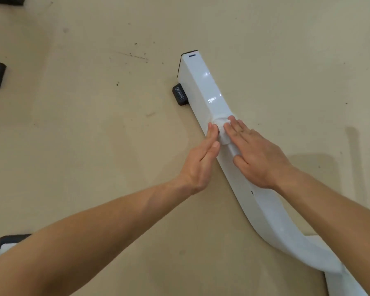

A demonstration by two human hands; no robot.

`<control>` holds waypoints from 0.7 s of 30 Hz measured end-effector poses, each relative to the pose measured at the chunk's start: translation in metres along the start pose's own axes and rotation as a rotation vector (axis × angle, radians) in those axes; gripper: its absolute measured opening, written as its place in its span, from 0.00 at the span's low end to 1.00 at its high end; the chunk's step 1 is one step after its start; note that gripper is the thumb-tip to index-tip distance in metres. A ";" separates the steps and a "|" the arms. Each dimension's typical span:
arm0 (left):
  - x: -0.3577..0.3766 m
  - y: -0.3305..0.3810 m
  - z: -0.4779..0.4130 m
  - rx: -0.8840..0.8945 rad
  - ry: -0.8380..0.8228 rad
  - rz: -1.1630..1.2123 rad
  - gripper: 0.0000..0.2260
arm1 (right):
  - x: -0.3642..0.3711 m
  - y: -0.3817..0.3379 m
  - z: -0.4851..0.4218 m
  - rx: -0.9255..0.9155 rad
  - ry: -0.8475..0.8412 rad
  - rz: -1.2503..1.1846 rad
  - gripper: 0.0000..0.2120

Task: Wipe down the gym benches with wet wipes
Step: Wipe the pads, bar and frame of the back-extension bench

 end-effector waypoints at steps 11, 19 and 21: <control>0.034 -0.015 0.037 0.112 -0.062 -0.243 0.28 | 0.034 0.010 0.042 0.050 0.085 -0.025 0.31; 0.056 -0.021 0.072 0.151 -0.178 -0.301 0.26 | 0.058 0.012 0.086 0.103 0.121 -0.024 0.30; 0.071 -0.030 0.092 0.165 -0.285 -0.313 0.26 | 0.072 0.019 0.116 0.129 0.139 -0.001 0.30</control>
Point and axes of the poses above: each hand's wrist, its own z-axis away from the middle knuckle, its own x-axis out of the palm, y = z × x, the point moved 4 cm from there along -z, towards the middle knuckle, and after that the axes turned 3 degrees about x, right-handed, at the moved point
